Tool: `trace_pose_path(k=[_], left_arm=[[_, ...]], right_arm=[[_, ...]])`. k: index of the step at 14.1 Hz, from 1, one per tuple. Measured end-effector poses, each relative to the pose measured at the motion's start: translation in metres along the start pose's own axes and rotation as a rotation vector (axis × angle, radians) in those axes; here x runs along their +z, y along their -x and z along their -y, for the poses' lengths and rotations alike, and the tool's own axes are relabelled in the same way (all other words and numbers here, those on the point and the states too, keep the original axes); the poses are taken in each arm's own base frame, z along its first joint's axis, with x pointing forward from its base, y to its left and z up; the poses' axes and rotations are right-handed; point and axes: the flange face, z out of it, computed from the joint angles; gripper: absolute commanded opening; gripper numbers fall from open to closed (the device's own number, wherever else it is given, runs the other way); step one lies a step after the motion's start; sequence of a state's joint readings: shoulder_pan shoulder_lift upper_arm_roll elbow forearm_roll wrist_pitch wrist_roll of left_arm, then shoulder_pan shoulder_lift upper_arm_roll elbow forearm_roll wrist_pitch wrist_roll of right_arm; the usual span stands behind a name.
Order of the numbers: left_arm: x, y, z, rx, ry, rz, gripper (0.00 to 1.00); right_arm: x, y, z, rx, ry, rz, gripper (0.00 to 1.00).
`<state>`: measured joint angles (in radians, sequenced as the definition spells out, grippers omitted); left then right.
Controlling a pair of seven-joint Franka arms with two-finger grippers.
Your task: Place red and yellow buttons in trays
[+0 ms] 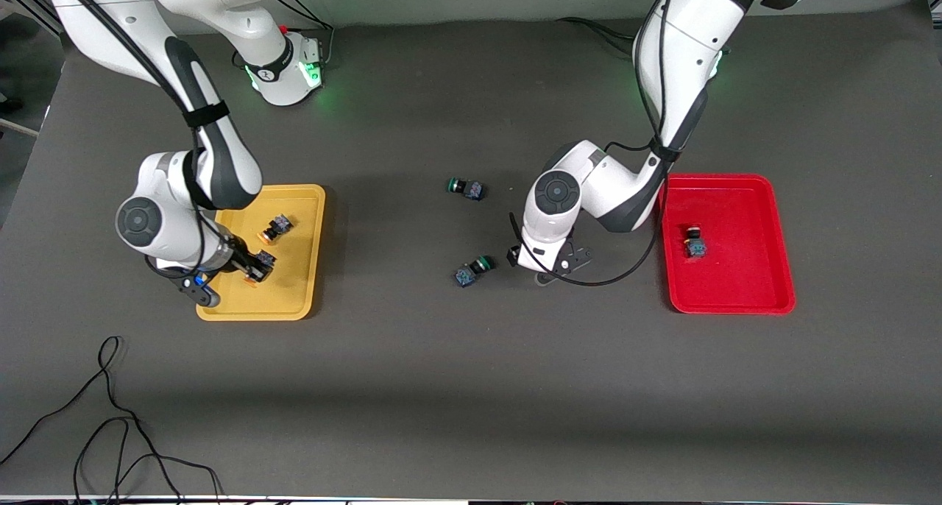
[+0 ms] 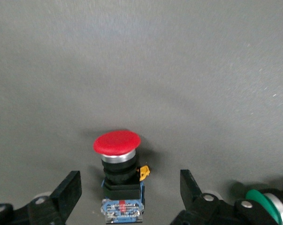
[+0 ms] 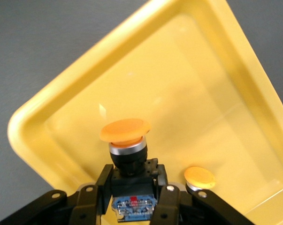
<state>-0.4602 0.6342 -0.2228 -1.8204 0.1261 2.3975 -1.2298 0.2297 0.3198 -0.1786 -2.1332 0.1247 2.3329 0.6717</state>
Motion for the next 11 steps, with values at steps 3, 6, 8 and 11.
trace_pose_path(k=[3,6,8,11], left_arm=[[0.01,0.012,-0.003,0.004,-0.015,0.008,0.33],[0.009,0.011,-0.004,0.002,-0.014,0.004,0.31],[-0.008,0.0,-0.009,0.006,0.0,-0.013,0.31],[-0.087,-0.034,-0.003,0.112,-0.032,-0.021,0.31]], right_arm=[[0.001,-0.01,-0.011,0.069,-0.032,0.019,0.42],[0.0,-0.022,-0.02,0.099,-0.042,0.004,1.0],[0.0,-0.027,-0.022,0.108,-0.042,-0.001,1.0],[-0.003,-0.029,-0.02,0.108,-0.048,-0.008,1.0]])
